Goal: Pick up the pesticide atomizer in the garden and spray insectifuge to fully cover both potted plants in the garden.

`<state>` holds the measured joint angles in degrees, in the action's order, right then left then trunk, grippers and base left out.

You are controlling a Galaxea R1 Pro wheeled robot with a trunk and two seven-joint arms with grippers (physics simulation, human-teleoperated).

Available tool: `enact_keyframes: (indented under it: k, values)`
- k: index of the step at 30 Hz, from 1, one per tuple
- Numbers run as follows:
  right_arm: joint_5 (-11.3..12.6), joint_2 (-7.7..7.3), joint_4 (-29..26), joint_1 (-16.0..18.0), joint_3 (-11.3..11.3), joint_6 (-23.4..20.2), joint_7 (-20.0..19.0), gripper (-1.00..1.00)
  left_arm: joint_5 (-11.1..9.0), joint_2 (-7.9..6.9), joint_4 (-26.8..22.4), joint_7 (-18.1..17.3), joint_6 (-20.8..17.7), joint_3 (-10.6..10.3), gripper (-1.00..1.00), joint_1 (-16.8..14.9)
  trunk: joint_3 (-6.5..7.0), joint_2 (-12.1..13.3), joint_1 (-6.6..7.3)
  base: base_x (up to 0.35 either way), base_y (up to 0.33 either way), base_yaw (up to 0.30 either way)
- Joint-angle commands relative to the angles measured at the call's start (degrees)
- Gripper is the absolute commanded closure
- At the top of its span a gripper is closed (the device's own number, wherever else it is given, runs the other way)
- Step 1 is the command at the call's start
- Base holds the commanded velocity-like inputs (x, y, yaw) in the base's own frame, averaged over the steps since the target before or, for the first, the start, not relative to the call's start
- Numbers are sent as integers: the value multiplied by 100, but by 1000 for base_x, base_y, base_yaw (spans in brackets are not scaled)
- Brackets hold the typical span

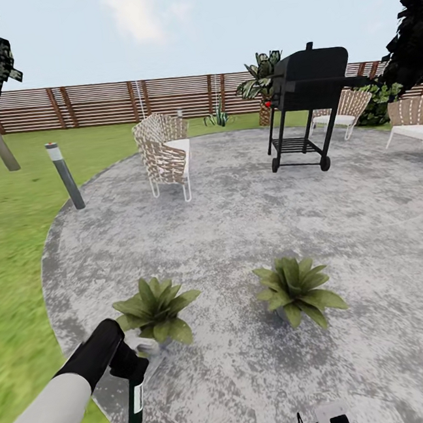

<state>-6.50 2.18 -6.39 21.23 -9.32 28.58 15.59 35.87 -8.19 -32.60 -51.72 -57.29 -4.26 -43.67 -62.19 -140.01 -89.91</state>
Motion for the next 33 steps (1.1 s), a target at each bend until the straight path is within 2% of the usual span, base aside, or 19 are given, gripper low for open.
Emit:
enact_keyframes:
  k: [1,7,12,14,16,18,24,33]
  values:
    - [-61,-12,6,4,-20,-3,59,-100,60,-1,-10,-58,-10,-22,100,-2,-5,-2,-1,204,-164,0]
    - [-65,-66,6,4,-26,-2,50,-100,60,-33,-2,-58,-10,-13,100,7,-5,-2,-1,263,-58,0]
    - [-70,-69,6,4,-26,-2,49,-100,66,-49,-1,-50,-10,-13,100,17,-5,-2,-1,67,-1,0]
    - [-71,-69,6,4,-26,-2,49,-100,64,-165,4,-53,-5,-13,100,23,-5,-2,-1,6,0,0]
    - [-71,-69,6,4,-26,-2,49,-100,61,-360,23,-57,3,-13,100,31,-5,-2,-1,1,0,0]
    - [-71,-69,6,4,-26,-2,49,-100,60,-413,53,-57,16,-22,100,28,-5,-2,-1,0,0,0]
    - [-71,-66,6,4,-26,-2,44,-100,60,-341,64,-65,23,-39,100,26,-5,-2,-1,0,-45,0]
    - [-34,7,-2,4,-32,-3,41,-100,60,-352,80,-59,19,-28,100,33,-5,-2,-1,0,-37,8]
